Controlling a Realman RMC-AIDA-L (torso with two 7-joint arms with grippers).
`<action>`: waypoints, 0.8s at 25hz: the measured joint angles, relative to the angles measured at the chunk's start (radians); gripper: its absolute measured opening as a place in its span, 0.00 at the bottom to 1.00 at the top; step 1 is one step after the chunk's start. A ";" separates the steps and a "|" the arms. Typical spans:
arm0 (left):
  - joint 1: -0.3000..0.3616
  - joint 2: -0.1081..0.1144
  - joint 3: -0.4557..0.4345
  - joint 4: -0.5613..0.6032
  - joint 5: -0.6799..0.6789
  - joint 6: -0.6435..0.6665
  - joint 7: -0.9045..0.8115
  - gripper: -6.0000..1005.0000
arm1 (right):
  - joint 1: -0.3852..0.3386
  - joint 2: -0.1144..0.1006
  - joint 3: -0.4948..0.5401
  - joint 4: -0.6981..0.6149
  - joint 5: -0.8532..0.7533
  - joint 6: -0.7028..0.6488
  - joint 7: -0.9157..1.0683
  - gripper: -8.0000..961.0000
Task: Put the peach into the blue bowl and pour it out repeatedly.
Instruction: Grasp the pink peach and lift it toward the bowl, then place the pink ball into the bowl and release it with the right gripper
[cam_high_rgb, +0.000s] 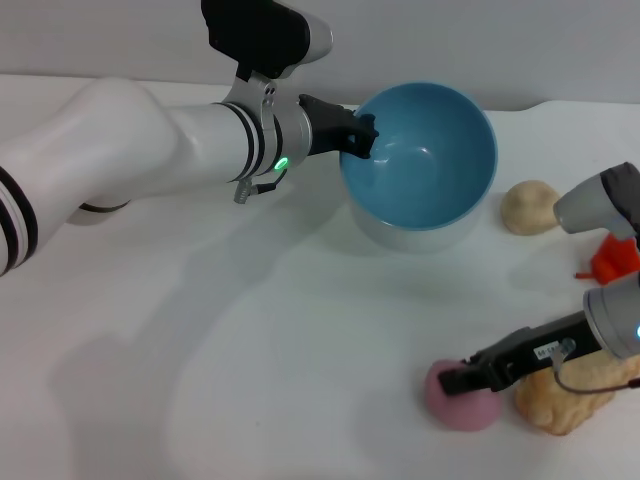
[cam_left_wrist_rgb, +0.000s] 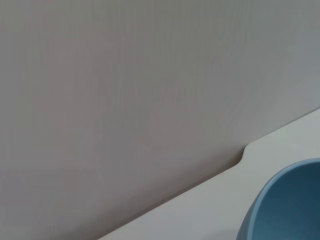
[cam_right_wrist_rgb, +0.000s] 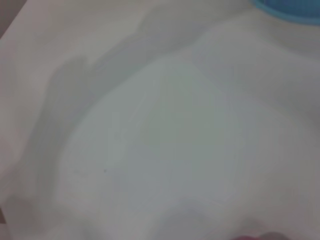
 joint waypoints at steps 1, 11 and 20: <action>0.000 0.000 0.000 0.000 0.000 0.000 0.000 0.00 | -0.005 0.000 -0.002 -0.017 0.009 -0.004 -0.003 0.35; 0.002 0.009 0.001 -0.009 0.006 0.080 0.000 0.00 | -0.110 -0.011 0.084 -0.384 0.187 -0.104 -0.069 0.14; 0.007 0.003 0.002 -0.017 0.008 0.117 -0.011 0.00 | -0.073 -0.015 0.235 -0.423 0.186 -0.029 -0.071 0.09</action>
